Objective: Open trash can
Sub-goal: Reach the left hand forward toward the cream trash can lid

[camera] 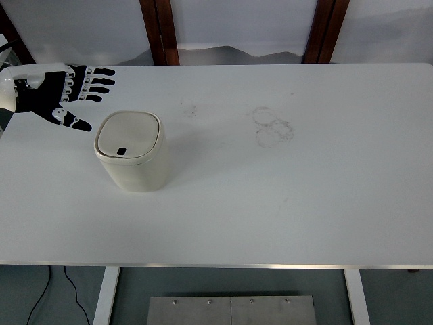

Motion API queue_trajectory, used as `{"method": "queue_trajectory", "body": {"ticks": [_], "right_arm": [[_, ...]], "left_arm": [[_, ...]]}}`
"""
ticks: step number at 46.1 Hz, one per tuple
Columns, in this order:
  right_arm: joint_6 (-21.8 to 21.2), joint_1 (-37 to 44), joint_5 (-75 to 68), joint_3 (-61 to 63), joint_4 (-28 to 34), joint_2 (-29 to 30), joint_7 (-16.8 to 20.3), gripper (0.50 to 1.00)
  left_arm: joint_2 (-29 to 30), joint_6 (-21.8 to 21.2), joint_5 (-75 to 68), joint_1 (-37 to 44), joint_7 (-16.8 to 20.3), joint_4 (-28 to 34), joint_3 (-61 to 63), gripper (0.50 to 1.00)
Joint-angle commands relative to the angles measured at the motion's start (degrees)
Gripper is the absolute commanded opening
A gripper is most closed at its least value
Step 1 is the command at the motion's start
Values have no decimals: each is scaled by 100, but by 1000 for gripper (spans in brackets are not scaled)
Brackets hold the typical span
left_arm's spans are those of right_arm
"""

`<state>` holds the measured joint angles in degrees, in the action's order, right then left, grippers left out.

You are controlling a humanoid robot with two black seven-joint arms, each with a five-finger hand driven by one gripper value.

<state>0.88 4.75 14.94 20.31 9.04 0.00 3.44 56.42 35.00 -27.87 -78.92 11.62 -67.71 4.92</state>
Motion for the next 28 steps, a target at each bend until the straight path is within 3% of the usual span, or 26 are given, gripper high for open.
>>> {"method": "queue_trajectory", "body": {"ticks": [1,16,20,28], "right_arm": [[0,0,0,-1,1,0,-1,995],[0,0,0,-1,1,0,-1,995],[0,0,0,8,1,0,-1,995],[0,0,0,8,1,0,-1,995]], "left_arm": [[1,0,-551,-158,-72,-31,0,1000],[-96,0,-1537,-703,-81,-137,0,1000],[-122,0,-1598,-783,-248,-453,0,1000],[-316,0,-1598,-774,-617,-506,0,1000]]}}
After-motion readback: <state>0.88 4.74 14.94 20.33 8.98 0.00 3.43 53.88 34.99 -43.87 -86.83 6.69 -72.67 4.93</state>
